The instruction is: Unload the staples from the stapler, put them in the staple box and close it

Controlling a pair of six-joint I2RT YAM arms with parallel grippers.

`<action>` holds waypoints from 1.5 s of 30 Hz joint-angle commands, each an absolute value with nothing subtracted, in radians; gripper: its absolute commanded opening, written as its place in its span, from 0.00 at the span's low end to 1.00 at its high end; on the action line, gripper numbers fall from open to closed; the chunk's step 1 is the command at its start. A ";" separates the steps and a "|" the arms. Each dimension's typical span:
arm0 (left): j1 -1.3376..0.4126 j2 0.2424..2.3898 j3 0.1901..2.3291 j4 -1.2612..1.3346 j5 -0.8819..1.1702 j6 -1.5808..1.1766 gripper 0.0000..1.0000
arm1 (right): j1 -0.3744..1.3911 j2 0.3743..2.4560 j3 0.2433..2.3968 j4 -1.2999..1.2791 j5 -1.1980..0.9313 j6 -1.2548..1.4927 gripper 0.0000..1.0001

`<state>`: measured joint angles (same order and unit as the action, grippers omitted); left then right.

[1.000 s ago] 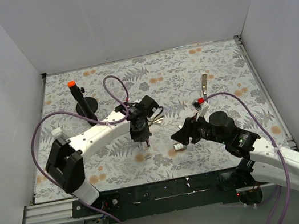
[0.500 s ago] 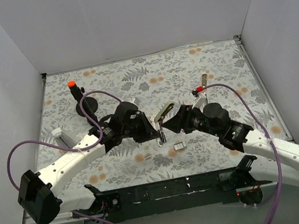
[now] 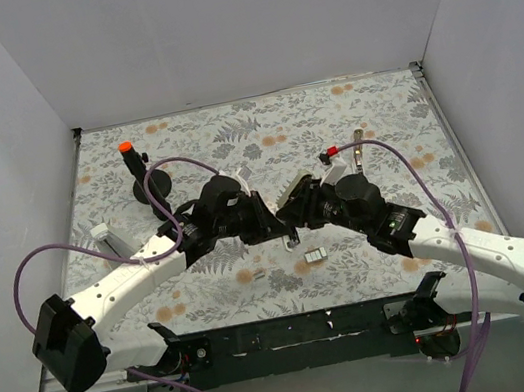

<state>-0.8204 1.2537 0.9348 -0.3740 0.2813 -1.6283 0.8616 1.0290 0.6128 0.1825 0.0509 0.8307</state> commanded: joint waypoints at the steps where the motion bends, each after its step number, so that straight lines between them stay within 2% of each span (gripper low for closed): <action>1: -0.815 1.238 0.946 -0.311 0.319 -1.611 0.00 | 0.870 1.031 0.672 0.184 0.123 0.782 0.22; 2: -0.815 1.238 0.948 -0.313 0.319 -1.608 0.10 | 0.870 1.029 0.681 0.169 0.138 0.778 0.16; 4: -0.813 1.235 0.951 -0.311 0.313 -1.600 0.18 | 0.870 1.022 0.683 0.167 0.178 0.759 0.02; 5: -0.813 1.233 0.950 -0.310 0.311 -1.597 0.20 | 0.870 1.020 0.687 0.167 0.186 0.750 0.01; 7: -0.813 1.230 0.950 -0.313 0.313 -1.585 0.33 | 0.868 1.015 0.698 0.158 0.213 0.710 0.01; 12: -0.811 1.229 0.953 -0.311 0.330 -1.566 0.48 | 0.842 1.025 0.753 0.100 0.258 0.620 0.01; 13: -0.811 1.226 0.953 -0.310 0.330 -1.563 0.56 | 0.832 1.026 0.761 0.089 0.259 0.598 0.01; 15: -0.810 1.224 0.959 -0.311 0.334 -1.542 0.62 | 0.784 1.031 0.773 0.080 0.250 0.571 0.01; 18: -0.811 1.221 0.963 -0.336 0.309 -1.494 0.80 | 0.705 1.066 0.785 0.065 0.244 0.486 0.01; 19: -0.811 1.223 0.966 -0.350 0.298 -1.477 0.93 | 0.680 1.081 0.799 0.034 0.244 0.467 0.01; 20: -0.810 1.223 0.968 -0.363 0.285 -1.461 0.98 | 0.657 1.116 0.808 0.022 0.241 0.418 0.01; 29: -0.810 1.189 0.962 -0.511 0.068 -1.240 0.98 | 0.514 1.372 0.894 0.002 0.316 0.262 0.01; 37: -0.810 1.083 0.773 -0.422 -0.027 -1.161 0.98 | 0.483 1.620 1.026 -0.054 0.414 0.265 0.02; 45: -0.811 0.945 0.652 -0.350 -0.012 -1.144 0.98 | 0.468 1.795 1.103 -0.052 0.480 0.278 0.10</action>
